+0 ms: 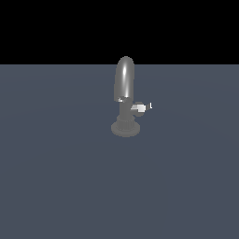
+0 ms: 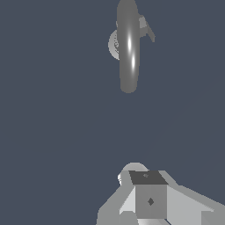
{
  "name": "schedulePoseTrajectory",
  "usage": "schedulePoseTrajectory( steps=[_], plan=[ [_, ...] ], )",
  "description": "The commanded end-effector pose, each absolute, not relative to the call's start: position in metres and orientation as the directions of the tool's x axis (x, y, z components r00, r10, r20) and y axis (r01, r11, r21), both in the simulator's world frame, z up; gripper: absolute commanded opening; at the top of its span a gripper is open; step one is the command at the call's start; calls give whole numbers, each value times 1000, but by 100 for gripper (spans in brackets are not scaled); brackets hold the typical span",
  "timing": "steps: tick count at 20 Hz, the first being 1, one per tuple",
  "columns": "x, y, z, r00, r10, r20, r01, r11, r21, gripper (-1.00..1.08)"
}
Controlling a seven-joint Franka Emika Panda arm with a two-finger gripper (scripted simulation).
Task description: Turn on the faucet by rotating a designated handle.
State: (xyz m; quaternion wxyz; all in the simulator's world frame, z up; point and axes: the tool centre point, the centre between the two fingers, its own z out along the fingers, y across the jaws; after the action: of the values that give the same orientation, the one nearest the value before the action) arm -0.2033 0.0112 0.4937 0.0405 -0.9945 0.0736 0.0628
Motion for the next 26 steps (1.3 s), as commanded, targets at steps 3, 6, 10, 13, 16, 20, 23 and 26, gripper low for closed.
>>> schedulePoseTrajectory(
  steps=[3, 6, 10, 13, 16, 20, 23, 26],
  plan=[
    [-180, 14, 493, 960, -196, -203, -217, -972, -89, -100],
    [-164, 14, 492, 940, -230, -252, -262, -960, -98, -100],
    [-143, 14, 489, 908, -275, -317, -322, -941, -107, -100],
    [-127, 14, 486, 879, -306, -367, -367, -923, -111, -100],
    [-111, 12, 482, 846, -334, -416, -412, -904, -112, -100],
    [-90, 9, 475, 796, -369, -480, -472, -875, -110, -100],
    [-74, 7, 469, 755, -392, -527, -515, -851, -105, -100],
    [-59, 3, 463, 709, -411, -572, -557, -825, -97, -100]
  ],
)
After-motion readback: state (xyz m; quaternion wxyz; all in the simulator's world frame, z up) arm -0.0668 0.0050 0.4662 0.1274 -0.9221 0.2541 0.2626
